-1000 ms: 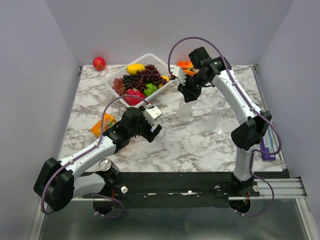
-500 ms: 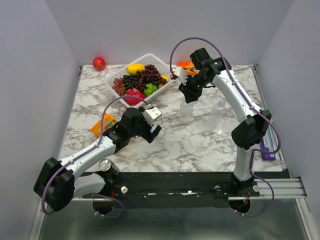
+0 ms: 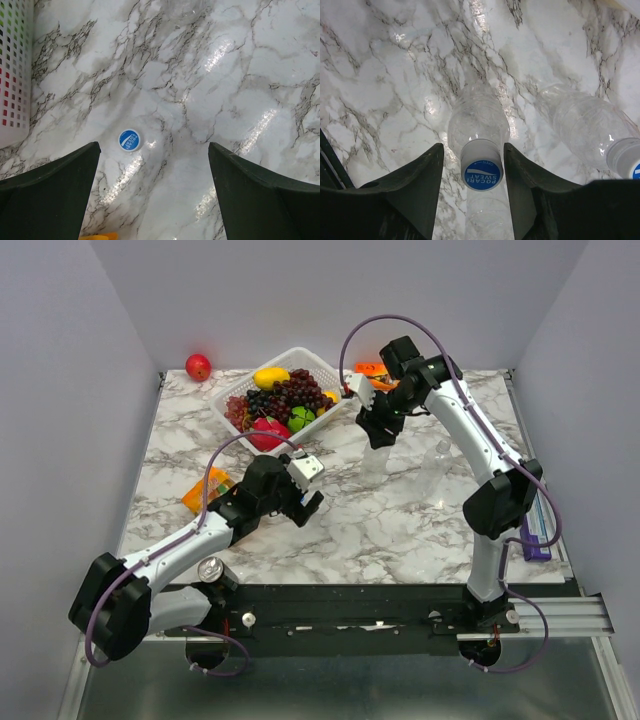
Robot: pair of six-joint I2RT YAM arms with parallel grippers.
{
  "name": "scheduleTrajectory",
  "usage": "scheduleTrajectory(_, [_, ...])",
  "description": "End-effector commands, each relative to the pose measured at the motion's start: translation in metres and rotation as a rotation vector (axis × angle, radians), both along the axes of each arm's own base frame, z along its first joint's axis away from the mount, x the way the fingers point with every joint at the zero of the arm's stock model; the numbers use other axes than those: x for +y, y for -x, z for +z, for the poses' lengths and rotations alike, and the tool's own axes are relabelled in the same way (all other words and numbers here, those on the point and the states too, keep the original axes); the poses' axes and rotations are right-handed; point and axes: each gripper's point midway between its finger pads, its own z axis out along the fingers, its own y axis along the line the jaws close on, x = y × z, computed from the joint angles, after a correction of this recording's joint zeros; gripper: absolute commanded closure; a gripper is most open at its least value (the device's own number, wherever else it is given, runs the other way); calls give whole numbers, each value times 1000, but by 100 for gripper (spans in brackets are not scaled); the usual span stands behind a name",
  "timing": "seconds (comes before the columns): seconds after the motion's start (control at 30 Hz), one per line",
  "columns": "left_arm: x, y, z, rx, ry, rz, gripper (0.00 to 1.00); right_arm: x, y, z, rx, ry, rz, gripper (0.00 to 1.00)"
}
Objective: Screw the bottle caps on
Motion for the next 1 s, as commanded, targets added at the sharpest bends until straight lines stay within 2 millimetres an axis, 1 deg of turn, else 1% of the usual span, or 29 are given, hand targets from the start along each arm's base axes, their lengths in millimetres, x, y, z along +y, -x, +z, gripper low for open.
scheduleTrajectory(0.0, [-5, 2, -3, 19, 22, -22, 1, 0, -3, 26, -60, -40, -33, 39])
scheduleTrajectory(0.13, [-6, 1, -3, 20, 29, -18, 1, 6, -7, 56, -109, -100, -66, 37])
scheduleTrajectory(0.17, [-8, 0, -4, 25, 32, -17, 1, 6, -7, 68, -137, -120, -76, 36])
scheduleTrajectory(0.23, [-10, 0, -3, 28, 39, -20, 1, 4, -6, 81, -158, -141, -102, 35])
scheduleTrajectory(0.27, [-11, -1, -3, 31, 42, -23, 1, 2, -7, 83, -173, -139, -117, 35])
scheduleTrajectory(0.3, [-11, -1, -3, 34, 43, -21, 1, -3, -1, 95, -198, -154, -138, 35])
scheduleTrajectory(0.37, [-13, -3, -2, 34, 45, -20, 1, -17, -7, 99, -234, -148, -206, 35])
scheduleTrajectory(0.4, [-13, -4, -1, 32, 45, -20, 1, -26, 0, 101, -229, -148, -240, 35])
scheduleTrajectory(0.43, [-14, -5, 0, 29, 46, -21, 1, -42, -3, 98, -224, -136, -288, 35])
scheduleTrajectory(0.47, [-14, -5, 0, 31, 46, -19, 1, -53, -3, 97, -219, -132, -323, 36])
scheduleTrajectory(0.5, [-14, -6, 1, 27, 47, -20, 1, -64, -2, 90, -194, -126, -360, 36])
scheduleTrajectory(0.53, [-15, -7, 3, 25, 49, -18, 1, -87, -6, 93, -200, -125, -424, 36])
scheduleTrajectory(0.6, [-15, -7, 3, 24, 50, -18, 1, -110, -5, 88, -181, -117, -480, 37])
scheduleTrajectory(0.63, [-15, -7, 4, 21, 49, -18, 1, -129, -3, 82, -169, -100, -518, 37])
scheduleTrajectory(0.73, [-13, -6, 2, 17, 43, -17, 1, -147, 6, 69, -162, -60, -518, 36])
scheduleTrajectory(0.77, [-13, -6, 2, 14, 40, -19, 1, -149, 16, 53, -133, -36, -513, 34])
scheduleTrajectory(0.87, [-12, -7, 4, 6, 37, -19, 1, -156, 23, 30, -98, 8, -514, 33])
scheduleTrajectory(0.97, [-12, -6, 5, 7, 32, -22, 1, -158, 22, 21, -90, 19, -528, 33])
